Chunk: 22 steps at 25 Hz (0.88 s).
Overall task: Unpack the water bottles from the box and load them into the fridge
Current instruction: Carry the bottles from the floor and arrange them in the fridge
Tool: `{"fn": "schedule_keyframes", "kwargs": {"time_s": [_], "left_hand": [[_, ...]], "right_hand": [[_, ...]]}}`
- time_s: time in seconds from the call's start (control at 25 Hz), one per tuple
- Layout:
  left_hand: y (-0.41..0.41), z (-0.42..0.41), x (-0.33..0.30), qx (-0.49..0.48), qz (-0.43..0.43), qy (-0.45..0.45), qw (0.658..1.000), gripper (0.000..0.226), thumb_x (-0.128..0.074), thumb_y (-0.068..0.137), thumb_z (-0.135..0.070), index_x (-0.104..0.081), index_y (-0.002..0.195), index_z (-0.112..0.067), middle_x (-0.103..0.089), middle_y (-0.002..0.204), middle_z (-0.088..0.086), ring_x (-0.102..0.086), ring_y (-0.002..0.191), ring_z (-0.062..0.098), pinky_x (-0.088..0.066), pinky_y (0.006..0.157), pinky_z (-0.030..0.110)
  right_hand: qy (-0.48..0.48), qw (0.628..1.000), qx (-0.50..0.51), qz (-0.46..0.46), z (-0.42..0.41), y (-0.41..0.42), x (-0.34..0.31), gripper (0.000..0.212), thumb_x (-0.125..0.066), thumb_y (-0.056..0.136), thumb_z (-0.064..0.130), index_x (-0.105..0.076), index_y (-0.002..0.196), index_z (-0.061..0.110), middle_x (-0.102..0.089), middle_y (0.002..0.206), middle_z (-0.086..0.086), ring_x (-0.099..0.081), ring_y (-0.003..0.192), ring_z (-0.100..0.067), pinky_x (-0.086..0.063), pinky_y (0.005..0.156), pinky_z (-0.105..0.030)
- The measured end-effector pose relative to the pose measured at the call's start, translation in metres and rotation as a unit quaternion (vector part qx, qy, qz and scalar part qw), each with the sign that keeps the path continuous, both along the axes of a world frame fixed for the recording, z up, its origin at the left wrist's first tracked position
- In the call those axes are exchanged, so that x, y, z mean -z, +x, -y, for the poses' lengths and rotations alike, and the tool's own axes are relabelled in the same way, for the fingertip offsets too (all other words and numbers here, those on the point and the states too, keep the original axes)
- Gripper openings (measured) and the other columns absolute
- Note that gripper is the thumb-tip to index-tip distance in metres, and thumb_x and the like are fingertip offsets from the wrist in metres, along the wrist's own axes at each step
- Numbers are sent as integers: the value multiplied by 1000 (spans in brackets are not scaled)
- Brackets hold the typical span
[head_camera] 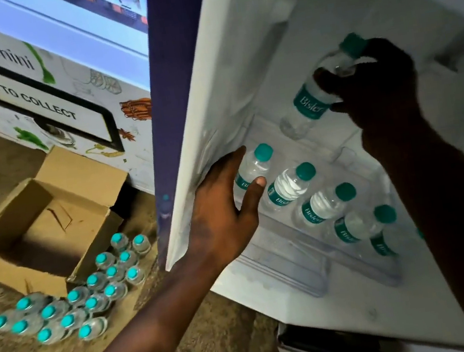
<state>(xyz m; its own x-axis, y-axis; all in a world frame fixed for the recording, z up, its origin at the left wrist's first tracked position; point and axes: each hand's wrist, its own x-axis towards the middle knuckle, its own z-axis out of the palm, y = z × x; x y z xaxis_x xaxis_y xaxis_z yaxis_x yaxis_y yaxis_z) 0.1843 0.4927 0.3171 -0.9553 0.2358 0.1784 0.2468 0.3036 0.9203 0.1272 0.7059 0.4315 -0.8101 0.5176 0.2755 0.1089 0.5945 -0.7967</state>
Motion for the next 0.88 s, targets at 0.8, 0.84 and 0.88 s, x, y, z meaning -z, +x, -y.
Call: {"fn": "schedule_keyframes", "kwargs": {"time_s": [0.8, 0.84, 0.88], "left_hand": [[3, -2, 69, 75, 6, -149, 986, 70, -50, 100, -52, -17, 159, -30, -30, 161, -4, -32, 146, 17, -40, 115, 40], [3, -1, 70, 74, 4, -145, 987, 70, -50, 100, -51, -19, 159, -30, -30, 161, -4, -32, 146, 16, -38, 117, 38], [4, -1, 68, 73, 5, -142, 987, 70, -50, 99, -51, -19, 159, -30, -30, 161, -4, -30, 147, 16, -33, 118, 32]], "right_hand": [[271, 930, -43, 246, -28, -116, 96, 61, -80, 83, 40, -54, 126, 7, -64, 126, -9, -61, 119, -26, -45, 96, -26], [274, 926, -46, 254, -28, -117, 95, 62, -80, 82, 41, -53, 127, 6, -64, 126, -9, -61, 119, -26, -45, 96, -26], [275, 924, -50, 262, -29, -117, 95, 64, -80, 82, 42, -53, 128, 7, -63, 127, -9, -61, 119, -27, -45, 96, -27]]}}
